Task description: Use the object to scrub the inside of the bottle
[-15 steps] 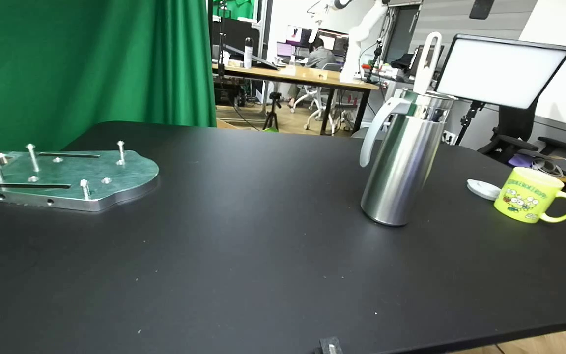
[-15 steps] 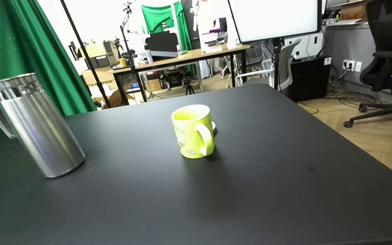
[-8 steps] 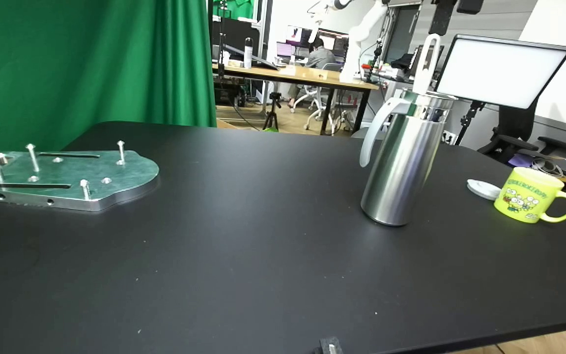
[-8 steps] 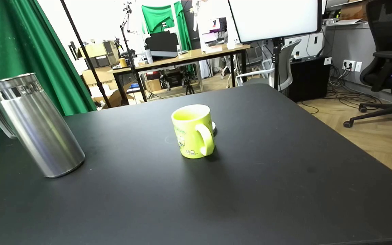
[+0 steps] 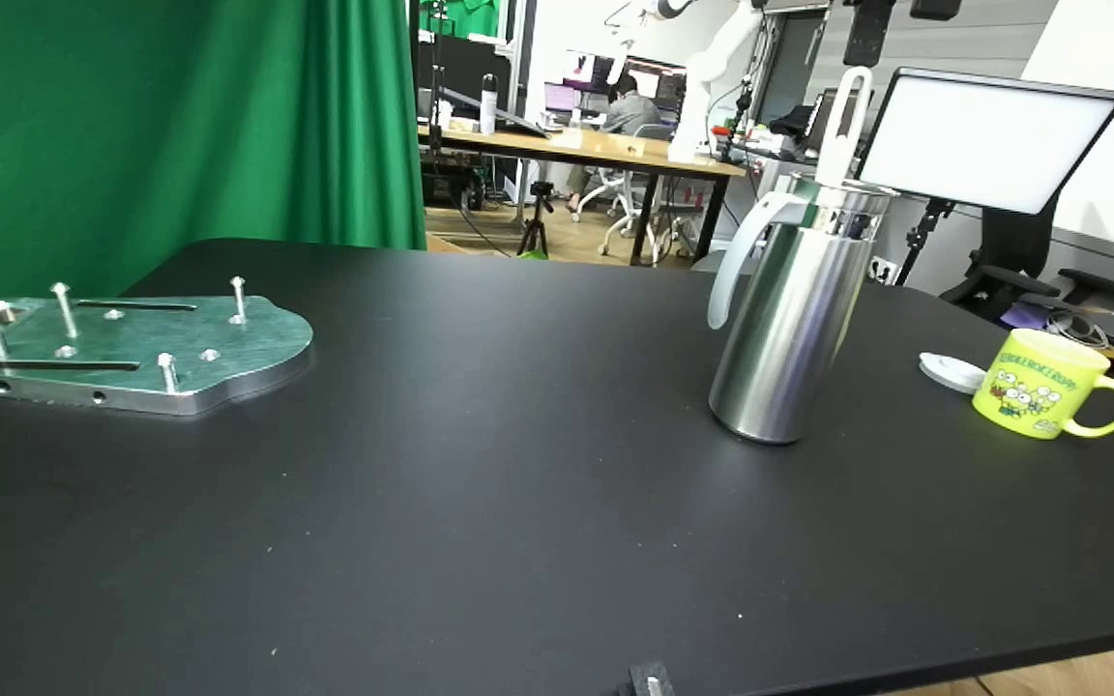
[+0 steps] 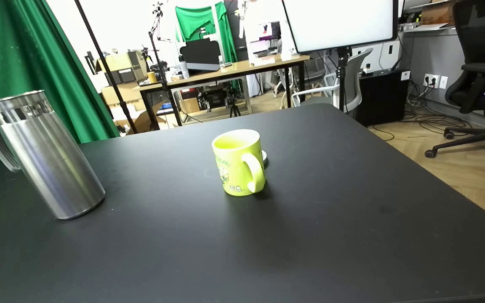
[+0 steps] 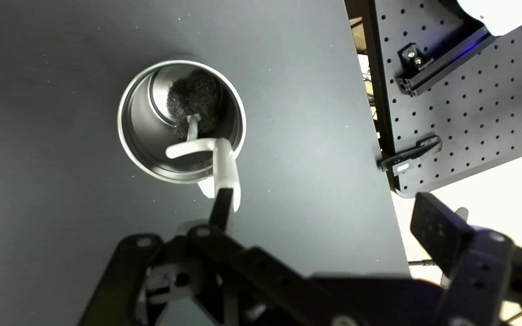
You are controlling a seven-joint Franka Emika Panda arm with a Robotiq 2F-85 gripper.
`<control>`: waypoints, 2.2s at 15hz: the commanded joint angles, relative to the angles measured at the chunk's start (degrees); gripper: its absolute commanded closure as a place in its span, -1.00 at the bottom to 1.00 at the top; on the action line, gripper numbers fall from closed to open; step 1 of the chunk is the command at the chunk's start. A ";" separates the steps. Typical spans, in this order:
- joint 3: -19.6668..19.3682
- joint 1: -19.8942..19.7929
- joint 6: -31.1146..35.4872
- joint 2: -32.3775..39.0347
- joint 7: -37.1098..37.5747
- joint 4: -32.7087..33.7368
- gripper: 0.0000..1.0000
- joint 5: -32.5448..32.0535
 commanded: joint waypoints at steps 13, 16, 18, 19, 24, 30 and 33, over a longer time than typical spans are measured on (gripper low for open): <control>0.97 -2.02 11.86 -0.13 -3.19 -3.52 -1.00 -3.41; 0.66 -2.22 15.98 -0.01 -3.35 -4.85 -1.00 -2.67; 0.48 -2.29 17.24 -0.25 -3.65 -5.34 -1.00 -2.37; 0.47 -2.35 17.39 -0.42 -3.55 -5.43 -1.00 -2.35; 0.73 -2.25 14.36 -2.02 -2.83 -4.49 -1.00 -2.06; 0.38 -2.29 5.93 -5.12 -1.54 -2.50 -1.00 0.24; -0.16 -3.04 5.82 -4.89 -0.54 -2.49 -1.00 0.93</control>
